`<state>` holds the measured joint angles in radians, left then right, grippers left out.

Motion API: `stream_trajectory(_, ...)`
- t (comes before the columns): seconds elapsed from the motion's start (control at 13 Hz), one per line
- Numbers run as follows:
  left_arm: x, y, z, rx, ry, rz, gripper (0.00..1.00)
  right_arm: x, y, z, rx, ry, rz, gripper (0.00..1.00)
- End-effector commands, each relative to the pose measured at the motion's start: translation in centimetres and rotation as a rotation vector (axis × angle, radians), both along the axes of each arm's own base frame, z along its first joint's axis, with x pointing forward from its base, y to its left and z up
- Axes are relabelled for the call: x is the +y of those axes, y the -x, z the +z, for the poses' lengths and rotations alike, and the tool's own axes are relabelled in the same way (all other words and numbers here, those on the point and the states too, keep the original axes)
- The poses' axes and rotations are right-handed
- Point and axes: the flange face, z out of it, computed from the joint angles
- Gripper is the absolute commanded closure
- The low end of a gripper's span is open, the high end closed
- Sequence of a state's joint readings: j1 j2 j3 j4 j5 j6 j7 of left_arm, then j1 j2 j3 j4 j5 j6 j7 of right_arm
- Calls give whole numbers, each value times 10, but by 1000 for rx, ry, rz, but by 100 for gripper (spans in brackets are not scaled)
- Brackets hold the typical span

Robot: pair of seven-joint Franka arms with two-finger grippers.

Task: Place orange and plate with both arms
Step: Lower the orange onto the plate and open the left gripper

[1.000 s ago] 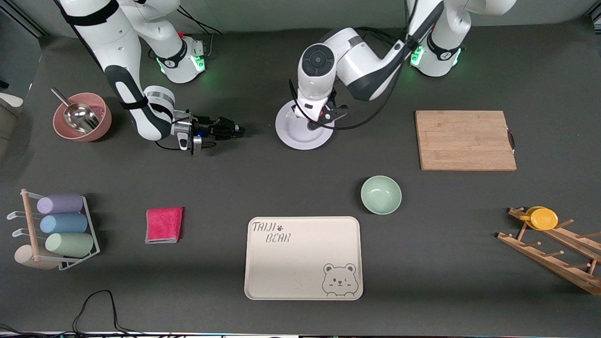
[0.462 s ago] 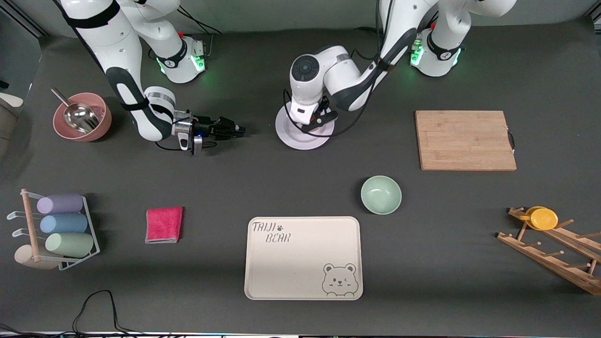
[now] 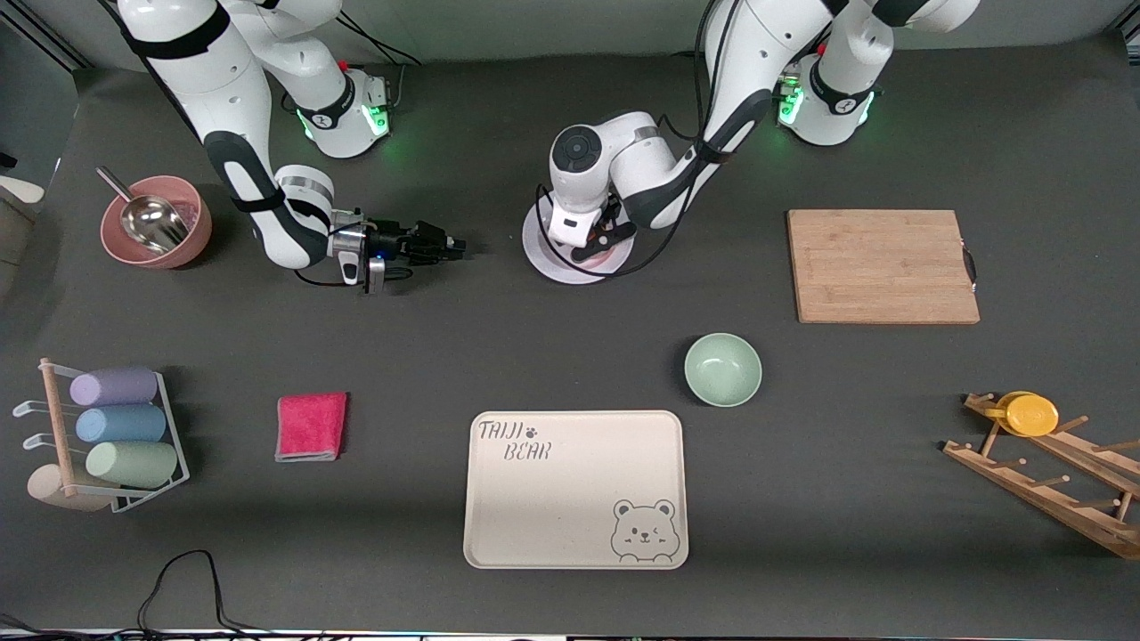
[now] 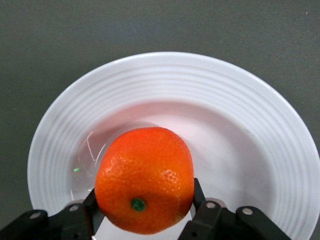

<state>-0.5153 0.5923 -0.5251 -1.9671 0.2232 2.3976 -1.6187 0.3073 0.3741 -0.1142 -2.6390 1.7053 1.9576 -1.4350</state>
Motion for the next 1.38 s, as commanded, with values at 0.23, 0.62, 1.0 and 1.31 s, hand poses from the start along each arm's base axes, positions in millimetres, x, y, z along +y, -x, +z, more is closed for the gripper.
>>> stream_trajectory(0.23,-8,4,2,-22,-10,80,2,2,0,-9,-45,-8,7,66)
stream_trajectory(0.62,-7,0,8,-27,-12,91,0,2,1,-9,-45,-9,8,66)
stream_trajectory(1.0,39,-57,82,-75,-92,35,0,2,0,-12,-39,-8,-1,66)
stream_trajectory(1.31,147,-150,171,-5,-77,-33,0,25,1,-15,-37,-25,-18,66)
